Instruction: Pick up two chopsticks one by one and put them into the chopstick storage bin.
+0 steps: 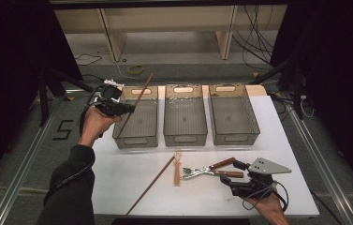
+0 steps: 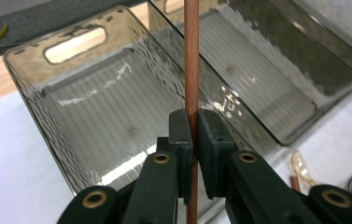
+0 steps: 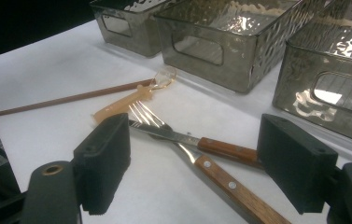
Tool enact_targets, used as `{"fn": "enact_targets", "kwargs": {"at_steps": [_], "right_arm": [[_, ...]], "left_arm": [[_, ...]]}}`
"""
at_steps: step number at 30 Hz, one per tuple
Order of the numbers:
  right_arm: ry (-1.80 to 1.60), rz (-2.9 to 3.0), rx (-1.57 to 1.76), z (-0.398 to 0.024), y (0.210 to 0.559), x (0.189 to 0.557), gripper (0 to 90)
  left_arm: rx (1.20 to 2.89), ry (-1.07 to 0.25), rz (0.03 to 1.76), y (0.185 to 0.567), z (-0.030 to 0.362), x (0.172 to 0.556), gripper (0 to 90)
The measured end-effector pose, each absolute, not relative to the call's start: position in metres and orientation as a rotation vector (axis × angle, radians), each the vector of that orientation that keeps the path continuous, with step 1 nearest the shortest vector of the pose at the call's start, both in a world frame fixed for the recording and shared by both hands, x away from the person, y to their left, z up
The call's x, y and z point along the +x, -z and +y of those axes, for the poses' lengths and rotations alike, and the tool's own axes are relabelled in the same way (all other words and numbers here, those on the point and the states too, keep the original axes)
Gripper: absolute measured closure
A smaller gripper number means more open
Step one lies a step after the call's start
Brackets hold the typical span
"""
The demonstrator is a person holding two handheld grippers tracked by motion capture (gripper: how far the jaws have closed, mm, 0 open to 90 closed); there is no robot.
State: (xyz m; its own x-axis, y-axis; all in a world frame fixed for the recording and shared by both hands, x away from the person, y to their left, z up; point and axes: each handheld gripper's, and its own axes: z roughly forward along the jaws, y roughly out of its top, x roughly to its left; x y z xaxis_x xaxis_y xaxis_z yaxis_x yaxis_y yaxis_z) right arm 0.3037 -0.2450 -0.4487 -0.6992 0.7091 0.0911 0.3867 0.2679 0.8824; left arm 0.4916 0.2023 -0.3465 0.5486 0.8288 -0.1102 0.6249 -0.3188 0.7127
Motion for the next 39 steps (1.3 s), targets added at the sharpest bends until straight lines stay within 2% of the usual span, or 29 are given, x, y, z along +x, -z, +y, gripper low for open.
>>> {"fn": "enact_targets", "kwargs": {"at_steps": [21,39], "right_arm": [[-1.411,2.235,1.001,-0.244,0.449,0.304,26.8],[-1.411,2.241,1.005,-0.243,0.45,0.304,26.8]], "left_arm": [[1.997,-0.383,1.26,0.37,0.212,0.522,83.8],[1.966,-0.38,1.295,0.391,0.217,0.525,83.7]]}}
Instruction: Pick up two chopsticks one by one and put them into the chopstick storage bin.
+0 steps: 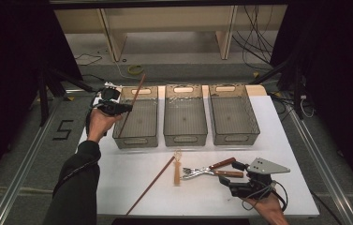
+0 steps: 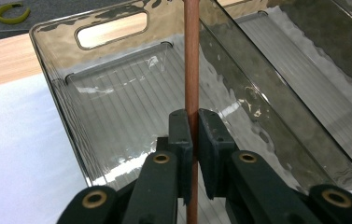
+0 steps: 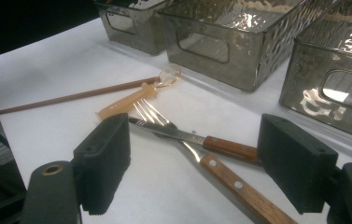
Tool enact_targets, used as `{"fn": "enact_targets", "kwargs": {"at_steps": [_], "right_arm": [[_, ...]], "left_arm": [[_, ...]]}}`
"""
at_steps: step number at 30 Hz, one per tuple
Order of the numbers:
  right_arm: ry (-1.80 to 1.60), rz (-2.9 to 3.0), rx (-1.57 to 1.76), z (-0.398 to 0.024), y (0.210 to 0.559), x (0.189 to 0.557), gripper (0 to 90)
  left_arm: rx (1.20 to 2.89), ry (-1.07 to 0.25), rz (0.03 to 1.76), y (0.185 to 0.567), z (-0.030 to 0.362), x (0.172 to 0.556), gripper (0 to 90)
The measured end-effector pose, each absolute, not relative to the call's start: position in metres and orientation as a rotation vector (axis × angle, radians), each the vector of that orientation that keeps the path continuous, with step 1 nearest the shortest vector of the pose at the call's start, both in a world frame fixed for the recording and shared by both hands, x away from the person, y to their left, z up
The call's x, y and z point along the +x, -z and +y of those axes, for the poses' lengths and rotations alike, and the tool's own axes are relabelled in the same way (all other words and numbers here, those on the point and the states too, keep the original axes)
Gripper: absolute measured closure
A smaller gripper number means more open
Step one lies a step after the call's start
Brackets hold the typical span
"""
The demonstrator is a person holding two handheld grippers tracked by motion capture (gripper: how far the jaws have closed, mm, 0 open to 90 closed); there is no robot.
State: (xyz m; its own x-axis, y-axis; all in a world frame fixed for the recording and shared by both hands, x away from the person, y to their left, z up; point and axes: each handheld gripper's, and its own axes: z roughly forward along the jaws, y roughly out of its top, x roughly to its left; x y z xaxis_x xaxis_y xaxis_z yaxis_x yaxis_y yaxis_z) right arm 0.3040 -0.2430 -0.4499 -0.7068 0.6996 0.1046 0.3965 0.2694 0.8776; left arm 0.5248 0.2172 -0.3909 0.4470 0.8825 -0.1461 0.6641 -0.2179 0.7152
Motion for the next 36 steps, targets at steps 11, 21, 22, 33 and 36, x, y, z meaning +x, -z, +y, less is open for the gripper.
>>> {"fn": "enact_targets", "kwargs": {"at_steps": [11,21,22,33,36], "right_arm": [[-1.41,2.238,1.006,-0.243,0.45,0.304,26.9],[-1.407,2.244,1.006,-0.243,0.45,0.304,26.9],[-1.408,2.243,1.004,-0.243,0.45,0.304,26.9],[-1.408,2.242,1.006,-0.243,0.45,0.304,26.9],[-1.405,2.244,1.007,-0.243,0.45,0.304,26.9]], "left_arm": [[1.98,-0.383,1.305,0.401,0.216,0.524,83.7],[1.991,-0.368,1.322,0.413,0.213,0.526,83.6],[1.998,-0.368,1.321,0.414,0.213,0.526,83.6],[1.989,-0.363,1.346,0.421,0.214,0.527,83.3],[1.995,-0.359,1.354,0.423,0.214,0.527,83.0]]}}
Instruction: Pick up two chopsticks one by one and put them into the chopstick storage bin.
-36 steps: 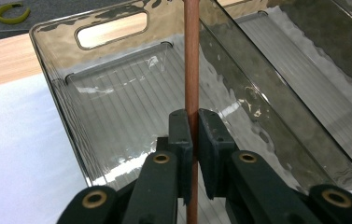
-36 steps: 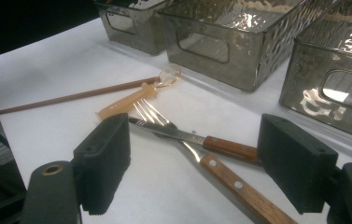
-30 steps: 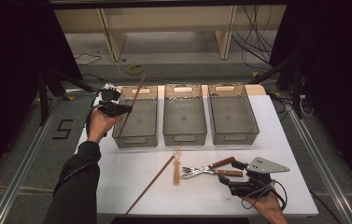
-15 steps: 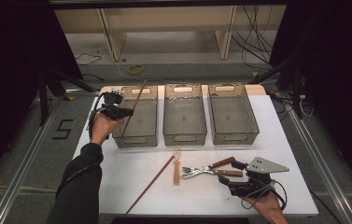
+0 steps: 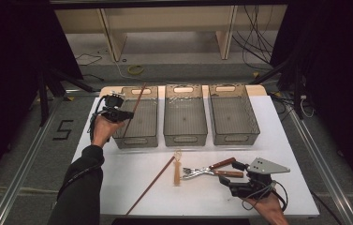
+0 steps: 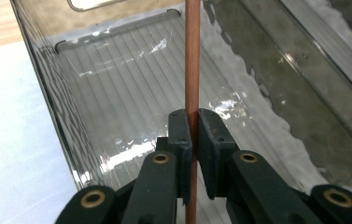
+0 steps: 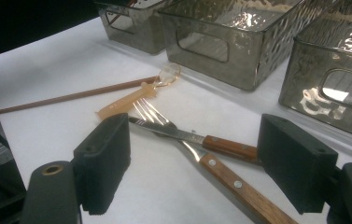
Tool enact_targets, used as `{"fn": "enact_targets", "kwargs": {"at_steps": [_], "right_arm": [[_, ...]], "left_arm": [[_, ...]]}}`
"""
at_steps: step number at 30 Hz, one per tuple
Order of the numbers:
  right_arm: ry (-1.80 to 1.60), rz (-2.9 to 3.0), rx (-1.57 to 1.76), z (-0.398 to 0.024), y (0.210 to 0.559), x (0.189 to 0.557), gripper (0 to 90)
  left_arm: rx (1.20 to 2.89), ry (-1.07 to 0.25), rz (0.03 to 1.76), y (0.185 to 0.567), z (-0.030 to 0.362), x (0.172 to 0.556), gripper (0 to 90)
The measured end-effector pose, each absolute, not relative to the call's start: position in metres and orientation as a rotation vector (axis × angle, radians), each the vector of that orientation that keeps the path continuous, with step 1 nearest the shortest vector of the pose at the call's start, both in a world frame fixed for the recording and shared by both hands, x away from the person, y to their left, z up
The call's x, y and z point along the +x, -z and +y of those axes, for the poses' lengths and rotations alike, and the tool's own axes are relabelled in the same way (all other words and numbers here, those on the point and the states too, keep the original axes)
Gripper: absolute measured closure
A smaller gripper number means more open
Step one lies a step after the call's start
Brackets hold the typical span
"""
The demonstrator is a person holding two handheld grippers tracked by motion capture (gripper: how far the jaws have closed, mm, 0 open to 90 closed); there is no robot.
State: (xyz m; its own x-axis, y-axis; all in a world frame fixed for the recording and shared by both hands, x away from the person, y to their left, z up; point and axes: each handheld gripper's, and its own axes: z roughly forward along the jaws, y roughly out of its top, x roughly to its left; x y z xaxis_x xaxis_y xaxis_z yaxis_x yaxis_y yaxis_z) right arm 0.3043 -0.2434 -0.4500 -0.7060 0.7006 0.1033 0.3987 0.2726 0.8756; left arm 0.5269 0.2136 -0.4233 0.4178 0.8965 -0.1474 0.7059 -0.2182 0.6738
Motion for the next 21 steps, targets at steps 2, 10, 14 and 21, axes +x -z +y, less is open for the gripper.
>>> {"fn": "enact_targets", "kwargs": {"at_steps": [2,10,14,21], "right_arm": [[-1.405,2.245,1.006,-0.243,0.45,0.304,26.9],[-1.407,2.241,1.007,-0.244,0.45,0.304,26.9],[-1.409,2.24,1.006,-0.244,0.45,0.304,26.9],[-1.407,2.241,1.009,-0.244,0.45,0.304,26.9]], "left_arm": [[1.987,-0.362,1.373,0.425,0.215,0.528,82.4],[1.947,-0.287,1.41,0.418,0.215,0.518,59.2],[1.975,-0.259,1.356,0.411,0.209,0.503,46.7],[2.017,-0.24,1.289,0.403,0.2,0.472,35.4]]}}
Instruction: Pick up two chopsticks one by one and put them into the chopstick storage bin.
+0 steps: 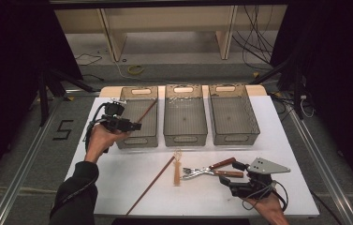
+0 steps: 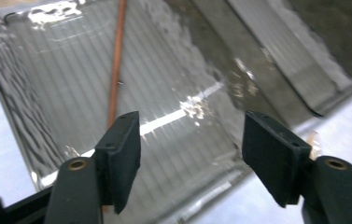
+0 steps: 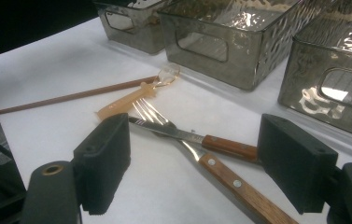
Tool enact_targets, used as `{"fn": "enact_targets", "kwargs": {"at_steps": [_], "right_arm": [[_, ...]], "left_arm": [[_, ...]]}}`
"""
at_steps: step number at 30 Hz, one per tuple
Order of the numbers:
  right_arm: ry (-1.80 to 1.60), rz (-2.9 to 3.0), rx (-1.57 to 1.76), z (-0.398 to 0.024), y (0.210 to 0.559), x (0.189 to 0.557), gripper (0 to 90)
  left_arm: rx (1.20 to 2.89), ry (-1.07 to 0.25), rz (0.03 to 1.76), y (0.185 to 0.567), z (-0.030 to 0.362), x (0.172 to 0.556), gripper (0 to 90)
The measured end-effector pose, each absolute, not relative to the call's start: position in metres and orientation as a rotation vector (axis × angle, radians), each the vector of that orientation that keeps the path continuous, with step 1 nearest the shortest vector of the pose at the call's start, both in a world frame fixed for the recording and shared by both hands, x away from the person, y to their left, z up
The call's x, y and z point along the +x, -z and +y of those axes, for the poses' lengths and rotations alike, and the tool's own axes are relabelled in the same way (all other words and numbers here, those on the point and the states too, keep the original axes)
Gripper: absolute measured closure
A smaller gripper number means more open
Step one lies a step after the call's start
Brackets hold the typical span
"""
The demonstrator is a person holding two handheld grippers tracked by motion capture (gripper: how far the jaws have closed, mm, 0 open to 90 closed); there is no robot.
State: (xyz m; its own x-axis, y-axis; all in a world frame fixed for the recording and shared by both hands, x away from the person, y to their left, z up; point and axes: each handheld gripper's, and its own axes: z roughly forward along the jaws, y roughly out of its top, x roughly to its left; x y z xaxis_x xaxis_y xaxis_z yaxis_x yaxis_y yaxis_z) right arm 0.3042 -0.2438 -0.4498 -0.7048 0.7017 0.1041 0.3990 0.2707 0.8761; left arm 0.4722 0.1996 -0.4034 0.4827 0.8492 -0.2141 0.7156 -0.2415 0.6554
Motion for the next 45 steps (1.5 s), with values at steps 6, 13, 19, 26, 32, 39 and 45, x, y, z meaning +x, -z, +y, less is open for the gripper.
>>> {"fn": "enact_targets", "kwargs": {"at_steps": [6,13,19,26,32,39,45], "right_arm": [[-1.405,2.241,1.009,-0.244,0.45,0.304,26.8],[-1.404,2.239,0.999,-0.244,0.449,0.303,26.8],[-1.406,2.236,0.997,-0.244,0.448,0.302,26.9],[-1.403,2.238,1.0,-0.244,0.448,0.303,26.8],[-1.403,2.237,1.001,-0.243,0.448,0.303,26.6],[-1.401,2.237,1.001,-0.244,0.448,0.303,26.6],[-1.401,2.236,1.002,-0.243,0.447,0.302,26.6]], "left_arm": [[2.026,-0.237,1.205,0.4,0.192,0.446,29.9],[2.114,-0.241,1.152,0.406,0.176,0.422,27.3],[2.189,-0.192,1.133,0.414,0.161,0.407,27.5],[2.244,-0.192,1.117,0.425,0.153,0.392,26.5],[2.275,-0.183,1.099,0.428,0.143,0.384,24.5],[2.353,-0.16,1.072,0.439,0.133,0.375,23.1],[2.409,-0.14,1.056,0.448,0.127,0.37,25.2]]}}
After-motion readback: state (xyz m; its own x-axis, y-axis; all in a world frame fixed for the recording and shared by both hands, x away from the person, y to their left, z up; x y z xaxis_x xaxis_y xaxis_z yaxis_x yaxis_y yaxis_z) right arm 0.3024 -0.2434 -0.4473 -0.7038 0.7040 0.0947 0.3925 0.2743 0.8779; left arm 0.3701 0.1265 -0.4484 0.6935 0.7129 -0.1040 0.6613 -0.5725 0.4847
